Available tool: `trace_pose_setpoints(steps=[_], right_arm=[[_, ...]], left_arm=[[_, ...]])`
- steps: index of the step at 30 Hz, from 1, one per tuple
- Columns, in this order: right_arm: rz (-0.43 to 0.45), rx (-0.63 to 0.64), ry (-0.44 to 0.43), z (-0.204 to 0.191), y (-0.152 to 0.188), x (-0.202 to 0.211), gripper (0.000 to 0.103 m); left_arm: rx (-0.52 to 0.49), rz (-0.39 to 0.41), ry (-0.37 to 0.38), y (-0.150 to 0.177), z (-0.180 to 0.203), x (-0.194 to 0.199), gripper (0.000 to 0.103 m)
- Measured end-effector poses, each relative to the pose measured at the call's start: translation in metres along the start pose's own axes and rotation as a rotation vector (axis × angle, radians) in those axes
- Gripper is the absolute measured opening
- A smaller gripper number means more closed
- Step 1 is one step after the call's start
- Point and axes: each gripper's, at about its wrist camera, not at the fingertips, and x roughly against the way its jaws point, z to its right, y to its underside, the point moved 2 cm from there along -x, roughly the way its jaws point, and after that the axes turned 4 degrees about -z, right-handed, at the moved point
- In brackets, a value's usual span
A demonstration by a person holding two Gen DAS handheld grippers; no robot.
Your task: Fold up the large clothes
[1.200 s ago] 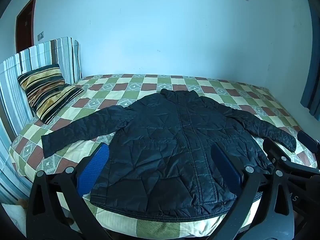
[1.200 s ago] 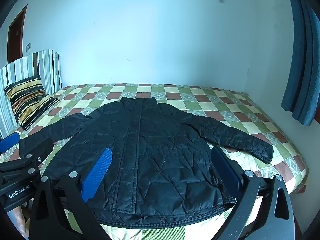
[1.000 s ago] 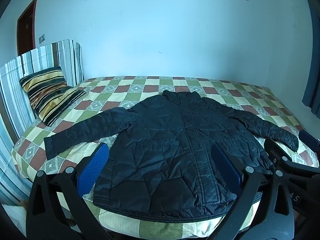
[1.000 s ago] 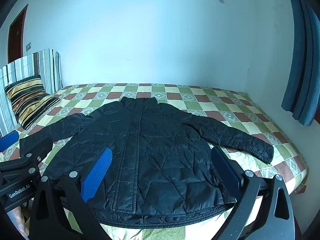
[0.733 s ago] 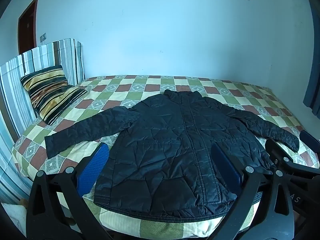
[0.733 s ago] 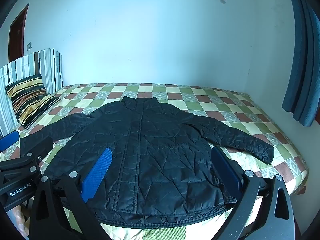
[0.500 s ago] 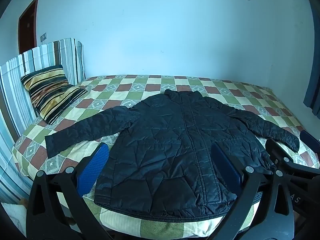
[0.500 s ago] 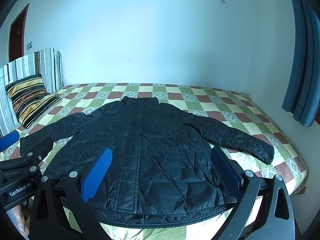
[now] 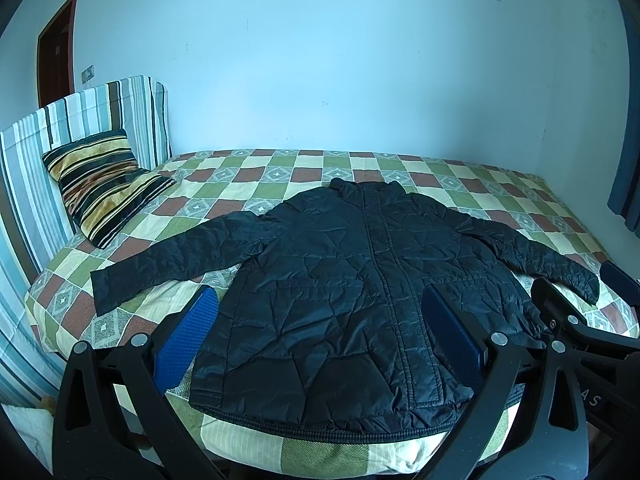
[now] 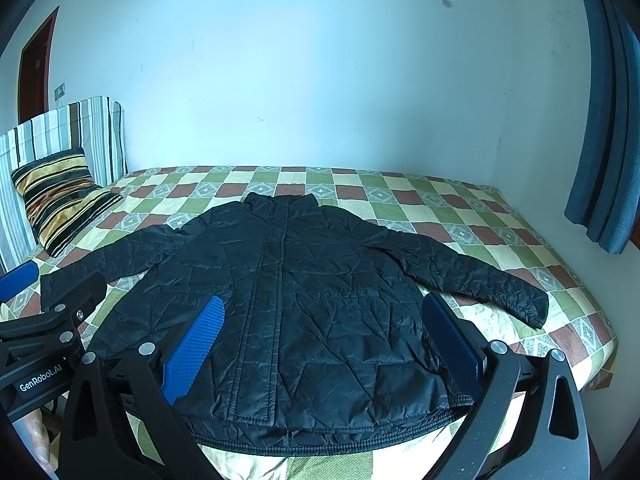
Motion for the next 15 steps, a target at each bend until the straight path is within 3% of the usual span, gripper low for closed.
trace_pose_setpoints(steps=[15], right_arm=[[0.0, 0.0, -0.001, -0.0013, -0.0002, 0.0011, 0.098]], left_arm=[[0.001, -0.001, 0.0, -0.0001, -0.0003, -0.0005, 0.101]])
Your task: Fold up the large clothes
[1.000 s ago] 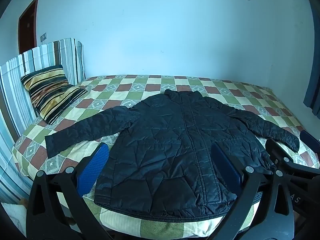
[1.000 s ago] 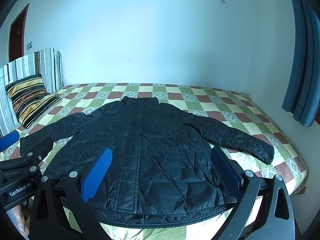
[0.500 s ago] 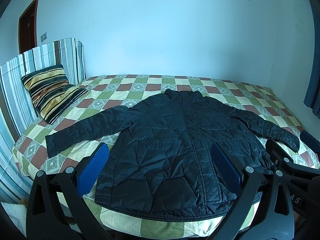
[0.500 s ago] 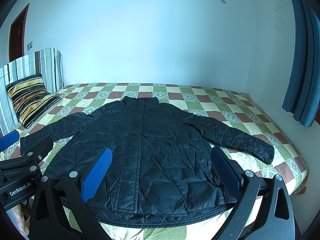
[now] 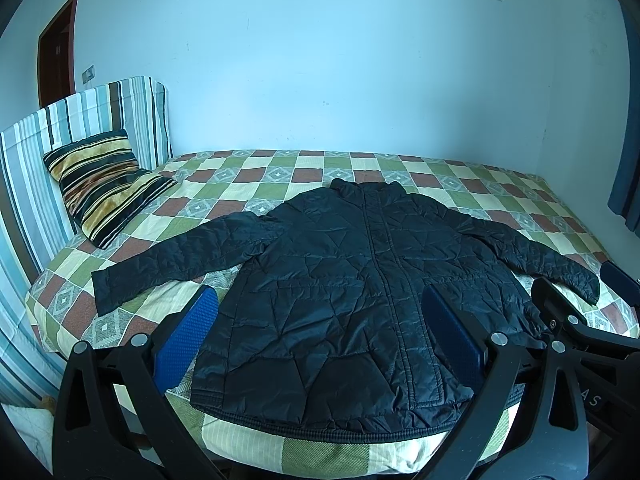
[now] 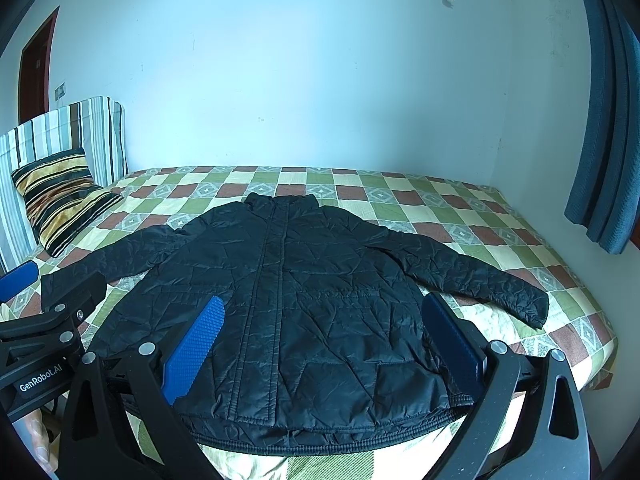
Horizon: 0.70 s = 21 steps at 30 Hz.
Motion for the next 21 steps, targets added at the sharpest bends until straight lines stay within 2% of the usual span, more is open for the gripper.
trace_pose_setpoints(steps=[21], right_arm=[[0.0, 0.0, 0.0, -0.0011, -0.0006, -0.0015, 0.098]], left_arm=[[-0.001, 0.0, -0.001, 0.0003, -0.0003, 0.0001, 0.101]])
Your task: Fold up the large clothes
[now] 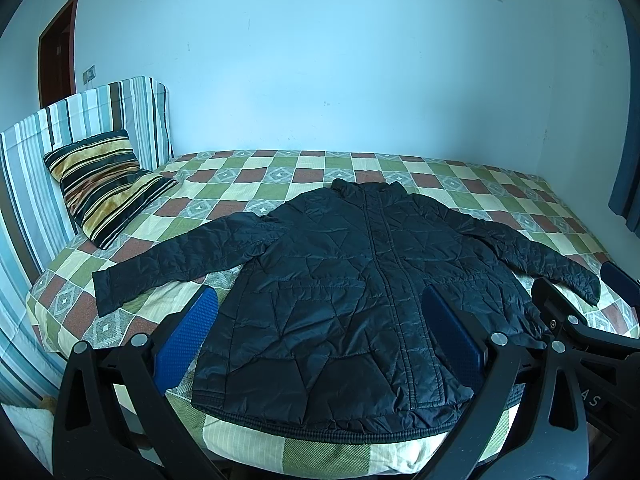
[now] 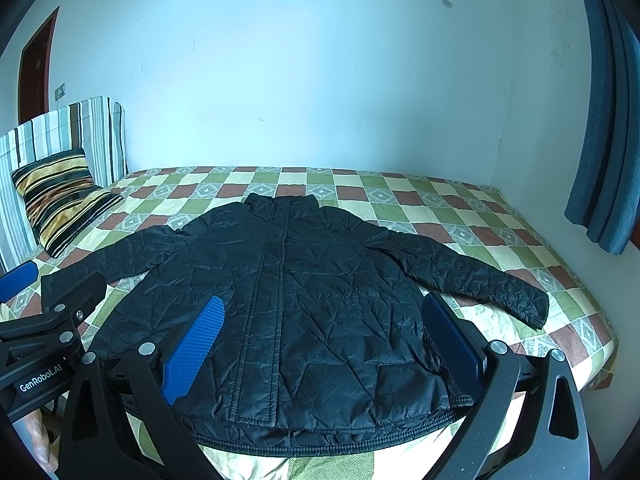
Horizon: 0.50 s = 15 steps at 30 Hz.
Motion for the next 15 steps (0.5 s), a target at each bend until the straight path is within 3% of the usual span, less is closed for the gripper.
trace_pose_setpoints(steps=[15], right_arm=[[-0.002, -0.001, 0.0, 0.0008, 0.0026, -0.0032, 0.098]], left_arm=[[0.001, -0.002, 0.001, 0.0004, 0.0, 0.0, 0.101]])
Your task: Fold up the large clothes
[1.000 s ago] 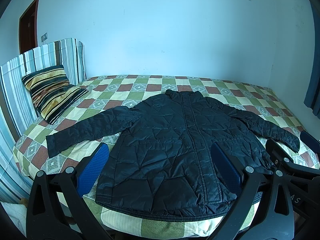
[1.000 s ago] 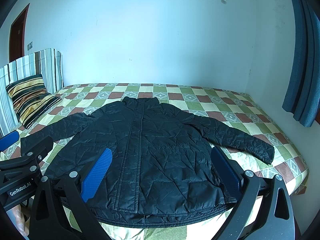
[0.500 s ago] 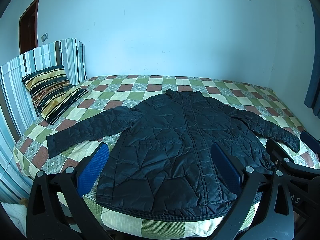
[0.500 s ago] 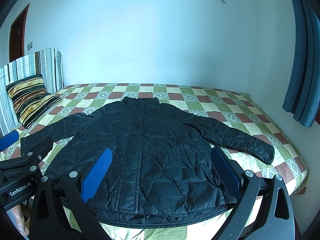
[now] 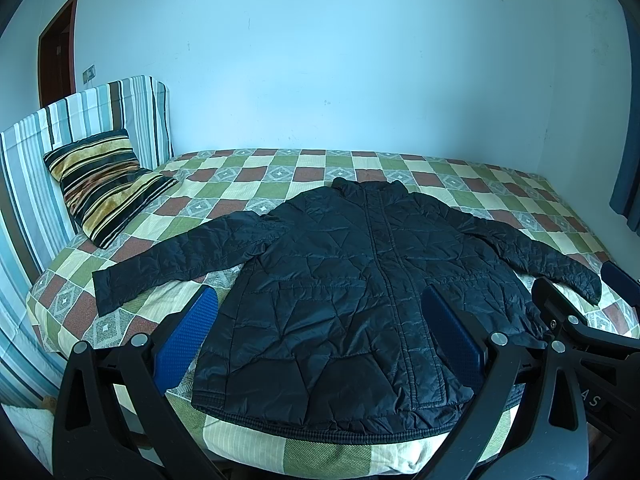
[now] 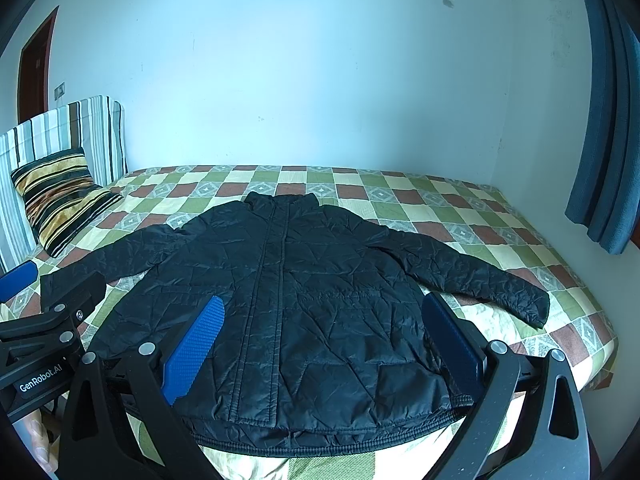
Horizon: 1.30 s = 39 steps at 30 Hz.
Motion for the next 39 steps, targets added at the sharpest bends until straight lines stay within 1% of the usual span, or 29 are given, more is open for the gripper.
trace_pose_setpoints(steps=[14, 18, 20, 26, 30, 32, 34, 37, 39], right_arm=[[-0.006, -0.002, -0.001, -0.004, -0.003, 0.003, 0.098], [-0.013, -0.002, -0.002, -0.005, 0.003, -0.005, 0.098], [-0.024, -0.003, -0.002, -0.006, 0.01, -0.018, 0.098], [-0.053, -0.01, -0.001, -0.001, 0.009, -0.035, 0.098], [-0.099, -0.027, -0.042, 0.001, 0.01, -0.058, 0.098], [-0.115, -0.042, -0.042, 0.008, 0.011, -0.072, 0.098], [-0.131, -0.059, -0.025, 0.017, 0.011, -0.087, 0.098], [-0.145, -0.107, 0.013, 0.039, 0.009, -0.11, 0.098], [-0.159, -0.159, 0.043, 0.061, 0.009, -0.127, 0.098]], left_arm=[[0.003, -0.006, -0.001, 0.004, -0.01, -0.001, 0.101], [0.001, -0.015, -0.003, 0.008, -0.014, -0.005, 0.101], [-0.001, -0.024, -0.005, 0.008, -0.012, -0.013, 0.101], [-0.012, -0.062, -0.007, 0.008, -0.007, -0.035, 0.101], [-0.027, -0.098, -0.013, 0.007, -0.004, -0.065, 0.101], [-0.032, -0.122, -0.032, 0.007, -0.005, -0.084, 0.101], [-0.033, -0.151, -0.066, 0.008, -0.012, -0.107, 0.101], [-0.015, -0.184, -0.152, 0.009, -0.032, -0.14, 0.101], [0.014, -0.219, -0.208, 0.01, -0.051, -0.163, 0.101]])
